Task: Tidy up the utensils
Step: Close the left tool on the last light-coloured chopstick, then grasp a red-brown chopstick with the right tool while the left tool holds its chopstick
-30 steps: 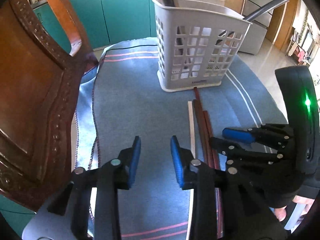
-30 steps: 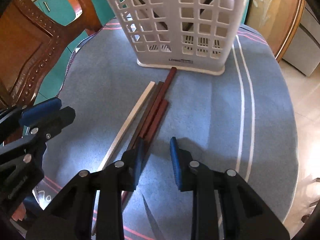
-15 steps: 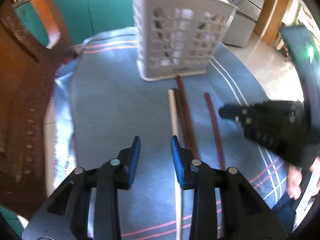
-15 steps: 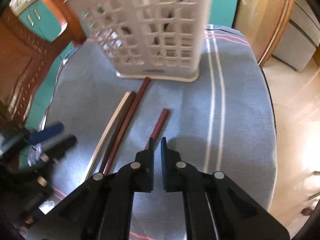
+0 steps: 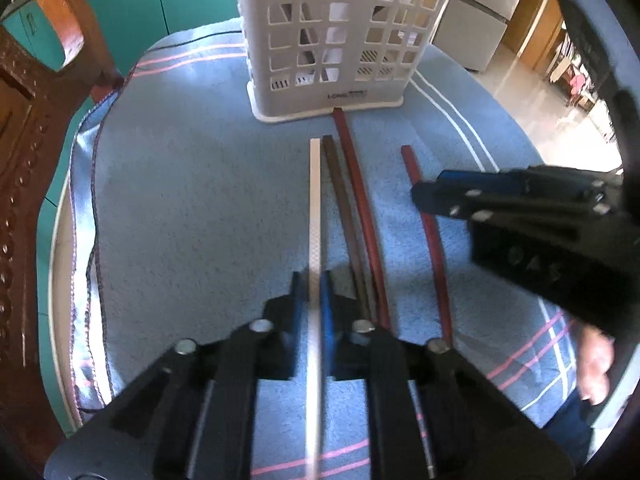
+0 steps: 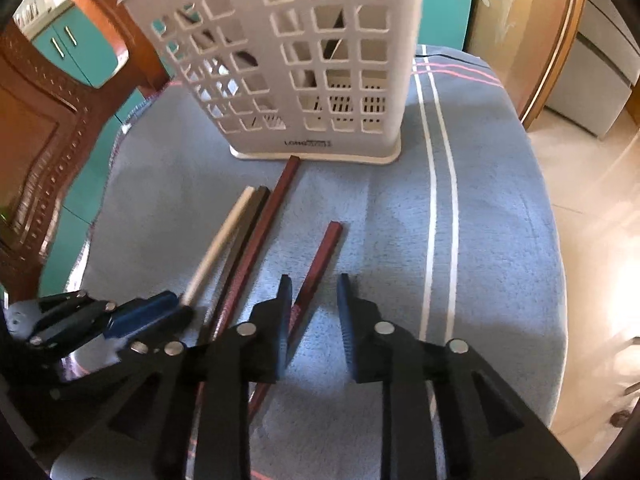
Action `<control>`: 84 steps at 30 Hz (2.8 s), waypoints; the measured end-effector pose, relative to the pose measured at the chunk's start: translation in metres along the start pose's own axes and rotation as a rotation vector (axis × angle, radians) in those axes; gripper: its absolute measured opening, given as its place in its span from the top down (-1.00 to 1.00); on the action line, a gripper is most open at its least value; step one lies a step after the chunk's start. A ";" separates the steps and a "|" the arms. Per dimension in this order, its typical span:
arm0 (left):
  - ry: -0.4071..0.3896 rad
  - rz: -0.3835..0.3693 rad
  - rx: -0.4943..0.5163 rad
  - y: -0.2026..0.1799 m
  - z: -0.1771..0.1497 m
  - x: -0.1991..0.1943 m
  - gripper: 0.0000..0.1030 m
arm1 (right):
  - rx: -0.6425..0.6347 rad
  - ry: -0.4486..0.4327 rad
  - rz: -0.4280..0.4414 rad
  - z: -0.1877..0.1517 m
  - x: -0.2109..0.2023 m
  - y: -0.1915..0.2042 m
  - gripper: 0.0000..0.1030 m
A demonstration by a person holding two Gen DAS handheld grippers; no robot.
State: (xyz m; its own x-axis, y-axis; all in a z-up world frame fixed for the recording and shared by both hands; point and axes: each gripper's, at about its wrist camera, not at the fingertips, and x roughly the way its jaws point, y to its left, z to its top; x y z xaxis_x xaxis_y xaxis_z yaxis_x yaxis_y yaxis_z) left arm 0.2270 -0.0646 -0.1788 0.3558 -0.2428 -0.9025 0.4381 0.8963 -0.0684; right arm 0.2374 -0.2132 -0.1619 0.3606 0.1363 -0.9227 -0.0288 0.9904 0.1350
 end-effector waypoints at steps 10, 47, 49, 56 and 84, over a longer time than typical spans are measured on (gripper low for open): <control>0.008 -0.057 -0.025 0.007 -0.002 -0.003 0.77 | -0.128 0.035 -0.016 -0.003 0.012 0.027 0.70; -0.023 0.061 -0.027 -0.004 0.028 0.017 0.50 | -0.147 0.009 -0.131 -0.023 0.005 0.019 0.50; -0.029 0.055 -0.033 -0.003 0.029 0.018 0.68 | -0.153 0.009 -0.107 -0.023 0.004 0.023 0.64; -0.033 0.052 -0.026 -0.001 0.028 0.019 0.86 | -0.179 0.001 -0.114 -0.028 0.003 0.038 0.73; -0.039 0.076 0.008 0.003 0.030 0.020 0.50 | -0.156 0.000 -0.133 -0.022 0.007 0.024 0.51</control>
State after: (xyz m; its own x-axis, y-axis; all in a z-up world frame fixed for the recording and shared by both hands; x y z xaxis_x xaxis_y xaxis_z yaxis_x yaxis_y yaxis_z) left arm 0.2598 -0.0776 -0.1840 0.4207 -0.1883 -0.8874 0.4147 0.9099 0.0035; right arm 0.2188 -0.1881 -0.1726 0.3707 0.0039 -0.9287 -0.1250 0.9911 -0.0457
